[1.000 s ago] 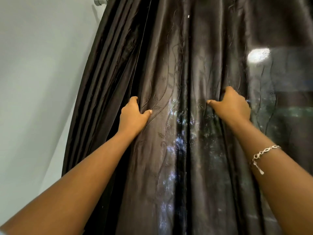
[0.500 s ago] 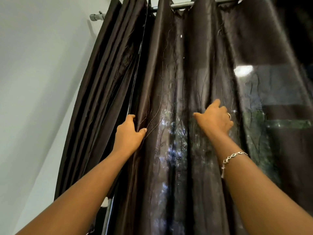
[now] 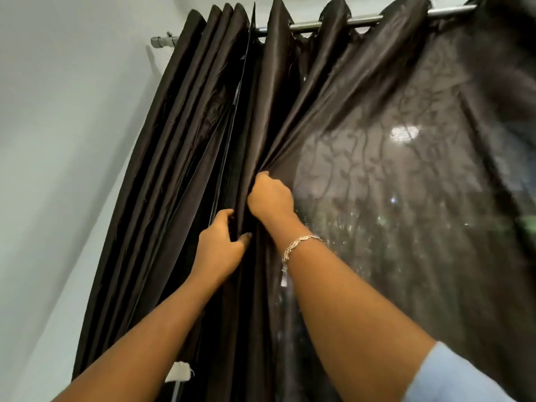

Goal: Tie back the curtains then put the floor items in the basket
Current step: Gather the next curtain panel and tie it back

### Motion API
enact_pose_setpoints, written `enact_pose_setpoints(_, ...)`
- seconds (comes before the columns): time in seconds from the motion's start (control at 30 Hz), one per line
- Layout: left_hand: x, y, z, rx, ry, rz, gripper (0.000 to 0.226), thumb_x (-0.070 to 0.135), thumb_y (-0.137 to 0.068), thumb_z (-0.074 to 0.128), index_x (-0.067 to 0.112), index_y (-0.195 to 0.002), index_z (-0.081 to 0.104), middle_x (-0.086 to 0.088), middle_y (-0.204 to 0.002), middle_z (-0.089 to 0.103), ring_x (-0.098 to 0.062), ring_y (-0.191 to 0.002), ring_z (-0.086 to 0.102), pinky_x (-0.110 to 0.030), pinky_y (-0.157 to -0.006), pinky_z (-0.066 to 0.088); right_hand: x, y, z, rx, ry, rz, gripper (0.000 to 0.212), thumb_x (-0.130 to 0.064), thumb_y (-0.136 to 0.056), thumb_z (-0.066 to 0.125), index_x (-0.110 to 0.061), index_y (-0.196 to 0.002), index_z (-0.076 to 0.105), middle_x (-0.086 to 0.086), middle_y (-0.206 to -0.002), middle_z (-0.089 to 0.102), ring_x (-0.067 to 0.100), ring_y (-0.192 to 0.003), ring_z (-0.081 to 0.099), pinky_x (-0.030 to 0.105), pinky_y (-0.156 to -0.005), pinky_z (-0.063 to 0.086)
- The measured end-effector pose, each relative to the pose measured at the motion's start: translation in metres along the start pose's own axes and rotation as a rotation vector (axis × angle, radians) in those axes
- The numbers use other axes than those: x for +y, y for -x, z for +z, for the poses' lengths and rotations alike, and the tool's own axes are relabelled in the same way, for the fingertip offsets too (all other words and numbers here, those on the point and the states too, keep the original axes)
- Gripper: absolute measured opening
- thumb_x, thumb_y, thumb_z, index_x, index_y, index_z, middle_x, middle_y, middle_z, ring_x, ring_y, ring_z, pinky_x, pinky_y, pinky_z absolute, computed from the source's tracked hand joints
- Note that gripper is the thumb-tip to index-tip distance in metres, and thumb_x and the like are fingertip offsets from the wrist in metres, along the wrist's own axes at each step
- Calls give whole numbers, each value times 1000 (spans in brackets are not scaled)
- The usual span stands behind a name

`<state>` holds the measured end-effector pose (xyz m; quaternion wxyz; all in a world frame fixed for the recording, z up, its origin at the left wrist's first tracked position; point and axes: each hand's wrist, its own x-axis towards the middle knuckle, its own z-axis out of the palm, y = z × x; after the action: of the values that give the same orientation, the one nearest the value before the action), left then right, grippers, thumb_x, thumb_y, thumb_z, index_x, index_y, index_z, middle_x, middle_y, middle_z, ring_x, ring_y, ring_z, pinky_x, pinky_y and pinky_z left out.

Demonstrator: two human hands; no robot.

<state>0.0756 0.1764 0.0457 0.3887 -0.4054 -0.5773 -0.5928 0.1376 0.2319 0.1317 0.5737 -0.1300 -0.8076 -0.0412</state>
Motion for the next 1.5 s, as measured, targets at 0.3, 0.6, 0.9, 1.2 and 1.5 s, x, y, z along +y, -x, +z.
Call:
enact_pose_setpoints(0.3,2,3,-7,62,33,0,30,33,-90,54,16,-114,55,11,-83,54,-13,-81,54,-23,-58,36,-7,-5,1,-83,-157,-66,34,-25,-96,38,-5,-120,50,21,-124,55,39,-116,50,41,-91,42)
enact_pose_setpoints(0.6,18,7,7,56,53,-3,58,43,-87,56,7,-131,47,-14,-126,57,-27,-116,54,-30,-94,39,108,26,-83,485,30,129,31,-21,-88,53,-10,-117,53,16,-124,49,35,-116,45,38,-92,40)
enact_pose_setpoints(0.9,24,12,14,39,22,-28,51,47,-83,59,8,-117,53,-12,-114,62,-29,-102,58,-32,-78,40,191,36,-124,567,289,433,70,-26,-78,69,-11,-136,33,22,-151,11,40,-133,22,50,-105,24)
enact_pose_setpoints(1.2,22,7,10,41,35,-34,42,39,-83,63,11,-114,55,-8,-107,63,-21,-87,55,-33,-75,41,195,37,-158,400,329,419,29,-16,-88,50,-6,-115,51,23,-119,58,39,-114,51,46,-98,33)
enact_pose_setpoints(1.5,22,4,-3,-43,127,-81,49,30,-85,63,11,-128,49,-10,-119,60,-27,-103,58,-41,-93,47,99,6,-84,164,257,128,32,-13,-91,41,-9,-122,47,18,-123,57,35,-115,53,42,-96,38)
